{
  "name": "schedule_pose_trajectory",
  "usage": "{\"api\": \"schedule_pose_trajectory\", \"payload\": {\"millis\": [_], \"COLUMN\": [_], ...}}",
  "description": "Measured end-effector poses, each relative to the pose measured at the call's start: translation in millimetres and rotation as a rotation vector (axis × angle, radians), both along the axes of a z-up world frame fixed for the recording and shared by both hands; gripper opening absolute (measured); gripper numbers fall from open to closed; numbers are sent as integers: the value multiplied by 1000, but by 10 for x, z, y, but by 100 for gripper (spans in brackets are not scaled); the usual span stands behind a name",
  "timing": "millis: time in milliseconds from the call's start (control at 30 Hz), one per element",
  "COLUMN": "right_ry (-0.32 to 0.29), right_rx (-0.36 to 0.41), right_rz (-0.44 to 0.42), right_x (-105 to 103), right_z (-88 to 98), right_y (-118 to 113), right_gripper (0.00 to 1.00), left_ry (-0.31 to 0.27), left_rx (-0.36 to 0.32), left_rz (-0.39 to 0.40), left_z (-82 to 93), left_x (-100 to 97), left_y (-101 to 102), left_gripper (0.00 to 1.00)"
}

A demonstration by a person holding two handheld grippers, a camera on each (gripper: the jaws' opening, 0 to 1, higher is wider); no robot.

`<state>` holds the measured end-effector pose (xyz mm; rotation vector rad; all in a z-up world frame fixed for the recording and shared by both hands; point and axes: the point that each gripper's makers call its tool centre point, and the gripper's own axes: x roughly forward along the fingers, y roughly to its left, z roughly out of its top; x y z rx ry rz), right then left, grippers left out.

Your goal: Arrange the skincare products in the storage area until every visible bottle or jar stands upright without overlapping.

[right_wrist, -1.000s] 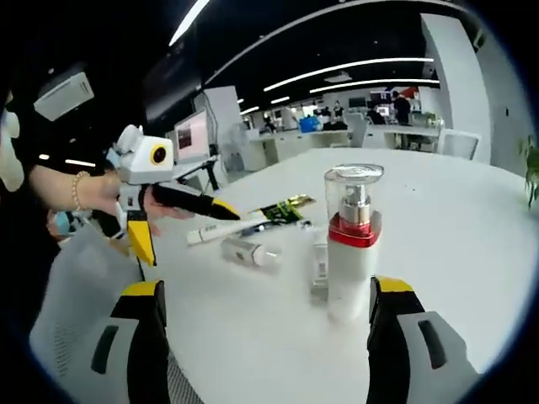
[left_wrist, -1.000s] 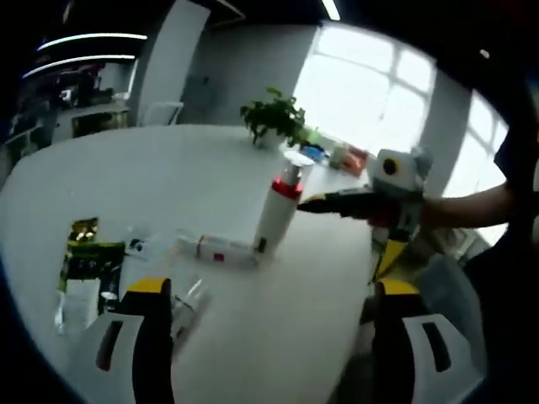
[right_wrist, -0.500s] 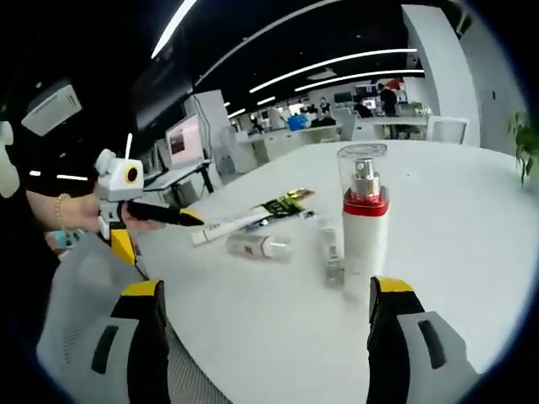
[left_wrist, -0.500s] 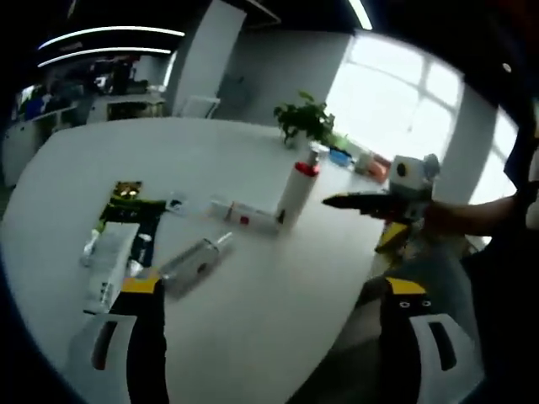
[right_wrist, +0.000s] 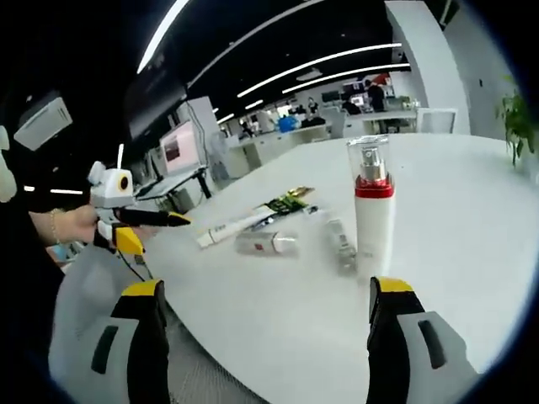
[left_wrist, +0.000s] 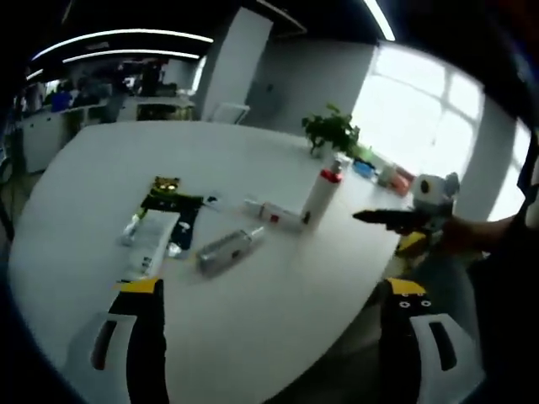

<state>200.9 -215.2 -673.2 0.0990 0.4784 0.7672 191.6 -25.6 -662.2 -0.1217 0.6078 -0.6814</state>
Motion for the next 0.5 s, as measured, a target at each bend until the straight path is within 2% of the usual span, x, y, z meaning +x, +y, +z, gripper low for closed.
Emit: {"api": "schedule_pose_trajectory", "payload": {"millis": [233,367,400,500], "right_ry": [-23,-44,-67,-72], "right_rx": [16,3,1,20], "right_rz": [-7,0,4,28], "right_x": [36,23,25,2], "right_z": [130,218,267,301], "right_y": [35,72,86,161], "right_gripper": [99,97,95,97], "left_ry": [-19,-11,-5,-13], "left_rx": [10,43,53,47], "left_rz": [54,70,68,72], "left_z": [55,-14,-32,-12], "left_x": [-65,-100,-111,-82], "left_y": [233,342,353,341], "left_gripper": [99,99,99,99]}}
